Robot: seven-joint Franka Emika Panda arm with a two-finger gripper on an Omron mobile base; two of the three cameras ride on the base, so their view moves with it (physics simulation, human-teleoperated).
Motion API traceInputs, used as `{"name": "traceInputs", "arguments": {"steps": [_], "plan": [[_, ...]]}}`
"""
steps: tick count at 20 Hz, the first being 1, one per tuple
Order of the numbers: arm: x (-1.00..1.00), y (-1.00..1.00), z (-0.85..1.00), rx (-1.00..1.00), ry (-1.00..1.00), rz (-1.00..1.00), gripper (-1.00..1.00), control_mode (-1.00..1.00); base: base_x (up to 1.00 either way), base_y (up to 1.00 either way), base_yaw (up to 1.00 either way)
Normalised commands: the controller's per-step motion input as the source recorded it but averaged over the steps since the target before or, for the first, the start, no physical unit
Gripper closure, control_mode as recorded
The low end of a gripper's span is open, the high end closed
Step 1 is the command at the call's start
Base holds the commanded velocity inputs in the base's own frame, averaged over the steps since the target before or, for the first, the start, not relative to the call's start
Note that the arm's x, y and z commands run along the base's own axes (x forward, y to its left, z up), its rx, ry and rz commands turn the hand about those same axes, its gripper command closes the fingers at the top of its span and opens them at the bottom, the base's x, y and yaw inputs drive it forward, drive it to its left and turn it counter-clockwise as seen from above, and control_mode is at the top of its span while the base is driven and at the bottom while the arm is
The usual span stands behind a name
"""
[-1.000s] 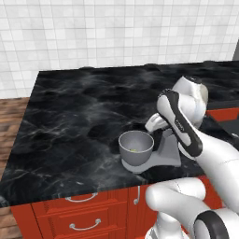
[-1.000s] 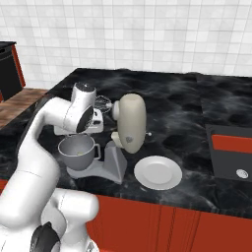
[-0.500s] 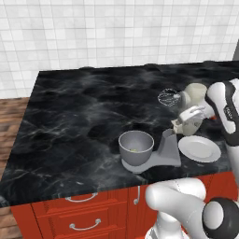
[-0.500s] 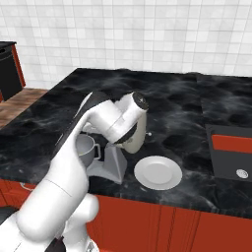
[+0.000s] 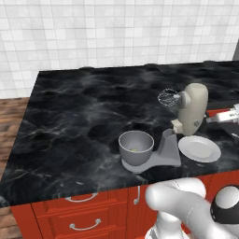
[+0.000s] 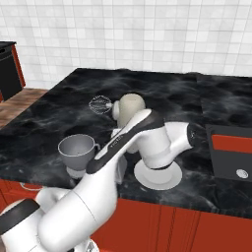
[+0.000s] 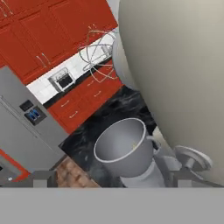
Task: Add butter and sugar cubes to the stand mixer bowl and then turn on the stand mixer to begin making frosting.
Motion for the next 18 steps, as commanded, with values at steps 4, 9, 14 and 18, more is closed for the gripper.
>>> {"name": "traceInputs", "arguments": {"steps": [4, 9, 14, 18], "plan": [[0.51, -0.62, 0.22, 0.23, -0.13, -0.01, -1.0, -1.0, 0.0, 0.0, 0.0], [0.74, -0.63, 0.22, 0.19, 0.0, 0.0, -1.0, -1.0, 0.0, 0.0, 0.0], [0.48, -0.58, 0.05, 0.13, 0.0, 0.0, -1.0, -1.0, 0.0, 0.0, 0.0], [0.36, -0.02, 0.0, 0.08, 0.0, 0.0, -1.0, -1.0, 0.0, 0.0, 0.0]]}}
